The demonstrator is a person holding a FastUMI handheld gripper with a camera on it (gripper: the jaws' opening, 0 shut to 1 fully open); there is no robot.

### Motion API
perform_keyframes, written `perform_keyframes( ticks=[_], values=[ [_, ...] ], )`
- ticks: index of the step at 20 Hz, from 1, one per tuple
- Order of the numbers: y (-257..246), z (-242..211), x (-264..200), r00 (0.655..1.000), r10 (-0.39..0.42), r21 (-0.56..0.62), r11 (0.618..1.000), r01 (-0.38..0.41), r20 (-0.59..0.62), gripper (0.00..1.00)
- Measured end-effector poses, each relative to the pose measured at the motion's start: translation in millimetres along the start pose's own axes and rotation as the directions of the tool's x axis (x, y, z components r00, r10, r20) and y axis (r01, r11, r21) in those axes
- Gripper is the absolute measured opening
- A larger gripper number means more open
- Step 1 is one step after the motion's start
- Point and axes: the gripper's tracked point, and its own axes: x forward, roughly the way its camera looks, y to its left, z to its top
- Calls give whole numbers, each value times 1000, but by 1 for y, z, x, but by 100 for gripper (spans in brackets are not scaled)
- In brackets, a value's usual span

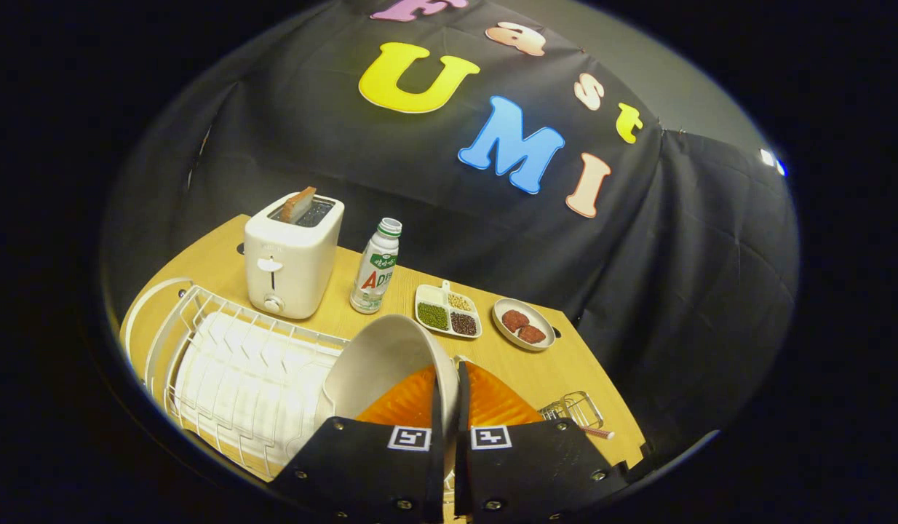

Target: Take the plate from the dish rack, then take the spoon from the basket and place it into the plate.

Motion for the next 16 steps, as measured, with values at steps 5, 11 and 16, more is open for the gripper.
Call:
perform_keyframes(
  ticks=[5, 11, 16],
  values=[
    [-4, 22, -15, 997, -75, -113, 991, 78, 35, 6],
    [-17, 42, -47, 990, -116, -149, 981, 128, 87, 6],
    [-42, 44, -82, 985, -131, -103, 984, 143, 112, 6]
  ],
)
